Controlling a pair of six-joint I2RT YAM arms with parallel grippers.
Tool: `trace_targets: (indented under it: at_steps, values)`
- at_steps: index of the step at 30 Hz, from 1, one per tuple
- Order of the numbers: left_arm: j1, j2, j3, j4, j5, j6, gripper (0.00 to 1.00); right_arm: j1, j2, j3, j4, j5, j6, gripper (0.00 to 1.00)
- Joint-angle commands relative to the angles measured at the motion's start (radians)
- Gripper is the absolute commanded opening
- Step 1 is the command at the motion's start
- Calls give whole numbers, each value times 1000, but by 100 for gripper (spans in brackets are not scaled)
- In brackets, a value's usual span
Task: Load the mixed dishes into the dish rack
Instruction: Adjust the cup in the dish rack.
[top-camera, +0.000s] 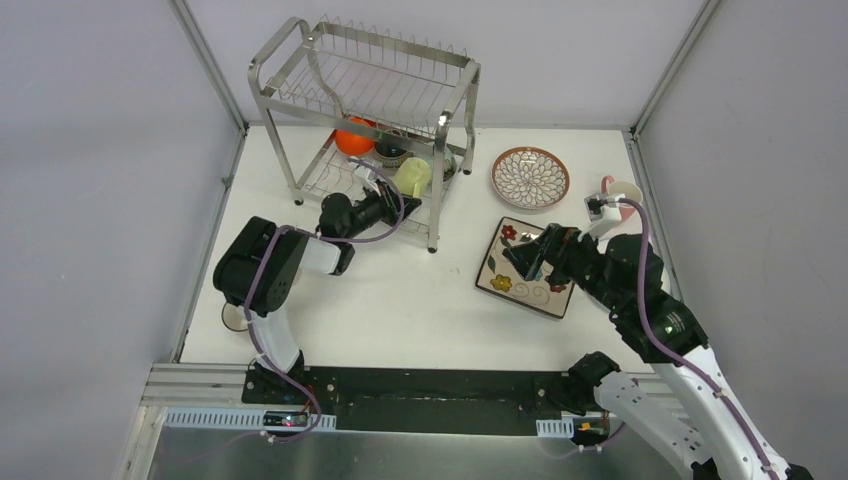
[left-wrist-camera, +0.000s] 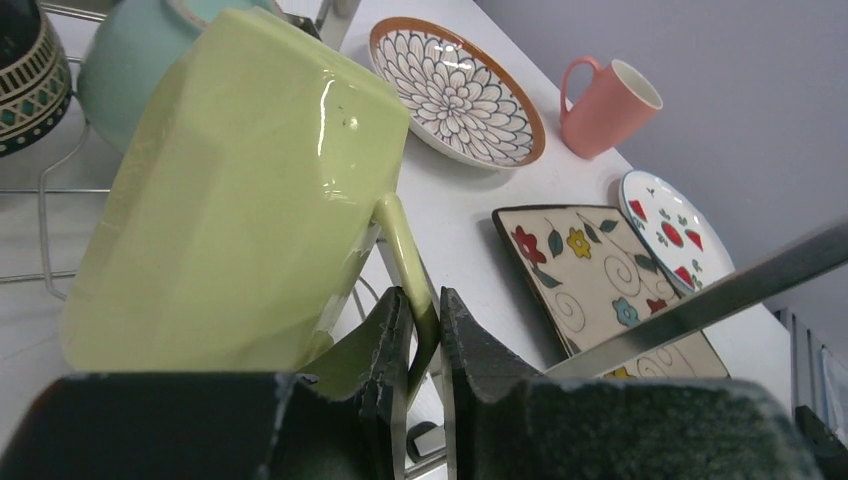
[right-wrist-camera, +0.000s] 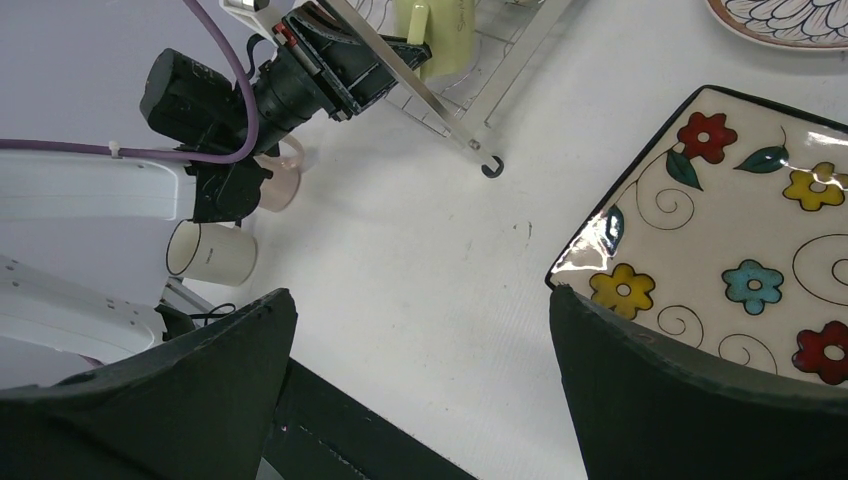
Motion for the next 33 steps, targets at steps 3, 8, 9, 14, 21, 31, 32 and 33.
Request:
trace_targets:
  at_steps: [3,8,9,14,21,31,32,33]
  values:
    - [48,65,-15,241,3,-83,0,1,4,4,37,6,-2,100]
    - [70,71,-49,239,-21,-93,7,1,-6,6,31,17,-6,100]
    - [75,70,-58,237,-27,-94,9,2,-6,6,32,16,-6,100]
    - [88,56,-98,209,-70,-89,18,2,2,9,33,7,-6,100]
    - [90,-1,-120,126,-139,-59,42,2,-4,8,33,9,-5,100]
    - [40,-190,-54,-311,-339,111,49,2,1,1,48,-2,6,100]
    - [22,-199,-40,-351,-362,132,50,1,0,1,48,-3,6,100]
    - [9,-206,-26,-390,-382,155,50,1,0,1,48,-3,6,100]
